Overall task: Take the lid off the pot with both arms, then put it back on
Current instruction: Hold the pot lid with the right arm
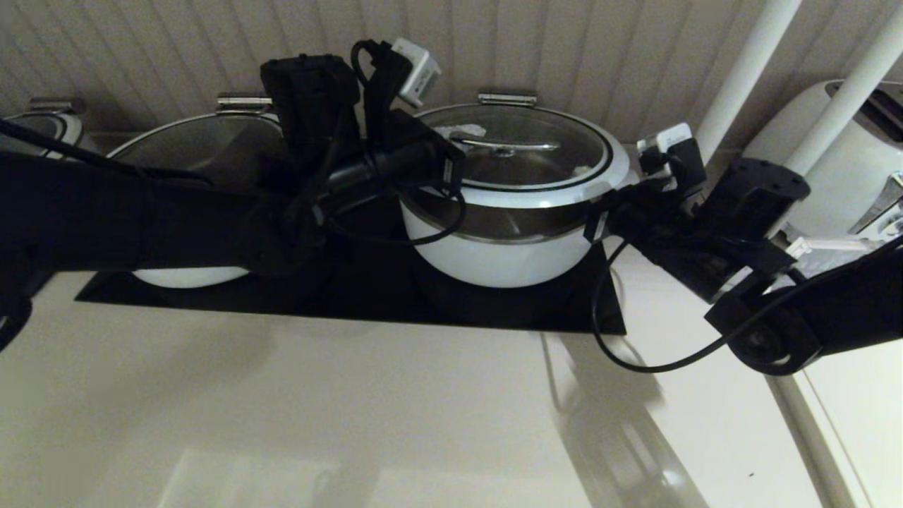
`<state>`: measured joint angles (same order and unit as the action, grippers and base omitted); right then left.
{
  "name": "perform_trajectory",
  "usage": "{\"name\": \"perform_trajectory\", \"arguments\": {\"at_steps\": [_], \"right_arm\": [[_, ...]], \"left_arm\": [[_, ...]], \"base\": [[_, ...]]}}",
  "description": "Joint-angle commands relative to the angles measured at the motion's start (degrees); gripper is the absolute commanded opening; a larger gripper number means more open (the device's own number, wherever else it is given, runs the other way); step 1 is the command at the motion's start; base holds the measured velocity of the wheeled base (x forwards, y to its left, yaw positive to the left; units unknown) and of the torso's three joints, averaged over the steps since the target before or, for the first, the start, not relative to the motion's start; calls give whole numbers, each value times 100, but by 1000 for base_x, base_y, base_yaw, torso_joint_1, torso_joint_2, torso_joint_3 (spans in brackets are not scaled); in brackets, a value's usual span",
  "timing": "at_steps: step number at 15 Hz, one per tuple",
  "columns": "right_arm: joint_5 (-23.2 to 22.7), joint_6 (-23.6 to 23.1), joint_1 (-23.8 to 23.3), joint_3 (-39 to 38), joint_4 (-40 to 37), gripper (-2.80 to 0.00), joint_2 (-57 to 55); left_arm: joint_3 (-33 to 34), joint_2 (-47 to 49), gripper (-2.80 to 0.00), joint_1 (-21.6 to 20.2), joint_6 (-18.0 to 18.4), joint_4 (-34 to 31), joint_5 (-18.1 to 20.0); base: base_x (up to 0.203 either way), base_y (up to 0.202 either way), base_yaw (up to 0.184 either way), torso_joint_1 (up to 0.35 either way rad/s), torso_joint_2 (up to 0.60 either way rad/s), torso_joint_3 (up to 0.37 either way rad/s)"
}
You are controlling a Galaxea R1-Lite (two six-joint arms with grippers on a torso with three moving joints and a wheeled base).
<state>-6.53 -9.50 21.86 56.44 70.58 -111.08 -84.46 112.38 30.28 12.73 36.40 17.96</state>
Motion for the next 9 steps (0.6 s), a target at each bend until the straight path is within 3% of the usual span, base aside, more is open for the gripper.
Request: {"name": "perform_trajectory", "arguments": {"at_steps": [1, 9], "right_arm": [[-6, -8, 3, -2, 31, -280, 16], [-6, -8, 3, -2, 96, -280, 16]], "left_arm": [[314, -234, -280, -62, 34, 16, 14], [1355, -820, -280, -589, 252, 68, 23]], "base": [[0, 0, 0, 0, 0, 0], [0, 0, 0, 0, 0, 0]]}}
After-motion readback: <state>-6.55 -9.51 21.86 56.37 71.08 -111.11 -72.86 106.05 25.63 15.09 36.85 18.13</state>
